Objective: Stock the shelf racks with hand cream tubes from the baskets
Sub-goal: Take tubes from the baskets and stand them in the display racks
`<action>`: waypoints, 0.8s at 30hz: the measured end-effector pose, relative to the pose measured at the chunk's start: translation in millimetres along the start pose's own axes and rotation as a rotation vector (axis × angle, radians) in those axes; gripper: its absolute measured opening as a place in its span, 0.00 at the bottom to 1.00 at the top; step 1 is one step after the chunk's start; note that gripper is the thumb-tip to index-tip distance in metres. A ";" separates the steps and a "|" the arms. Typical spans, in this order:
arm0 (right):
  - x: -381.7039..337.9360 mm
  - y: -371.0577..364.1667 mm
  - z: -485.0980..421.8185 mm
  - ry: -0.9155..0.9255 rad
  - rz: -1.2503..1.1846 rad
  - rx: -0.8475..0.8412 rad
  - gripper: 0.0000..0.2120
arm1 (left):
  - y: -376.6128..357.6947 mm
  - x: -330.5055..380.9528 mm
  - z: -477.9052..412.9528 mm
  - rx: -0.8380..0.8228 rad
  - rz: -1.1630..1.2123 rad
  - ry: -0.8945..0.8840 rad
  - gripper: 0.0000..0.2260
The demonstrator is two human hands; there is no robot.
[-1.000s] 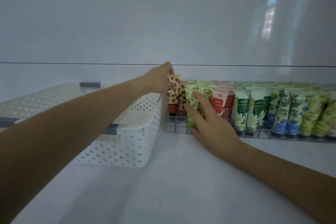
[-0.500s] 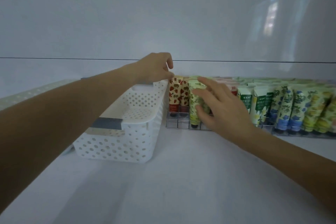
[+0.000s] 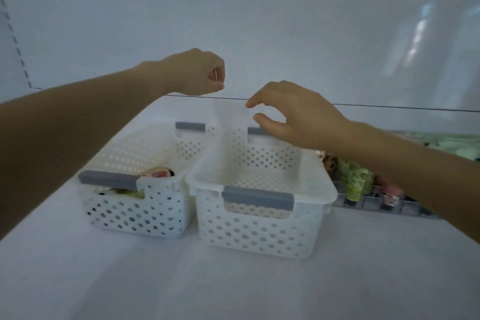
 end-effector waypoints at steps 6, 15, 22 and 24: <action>-36.0 -54.5 -77.6 0.052 -0.120 -0.214 0.12 | -7.5 -86.6 3.5 -0.090 -0.048 0.009 0.06; -49.6 -124.6 -110.2 0.017 -0.176 -0.541 0.11 | -100.5 -108.7 21.8 -0.446 -0.058 -0.257 0.12; -37.3 -156.0 -98.3 -0.185 -0.323 -0.889 0.11 | -144.3 -101.4 26.9 -0.858 -0.082 -0.338 0.13; -42.1 -165.8 -93.3 -0.200 -0.324 -1.039 0.13 | -150.2 -98.6 29.5 -0.989 -0.036 -0.310 0.09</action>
Point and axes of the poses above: each hand's wrist, its own z-axis away from the middle knuckle, its own y-axis out of the back of the hand, x = y × z, the point moved 8 cm from there along -z, towards the middle knuckle, and after that the axes turned 13 degrees about y, right-handed, at the moved point
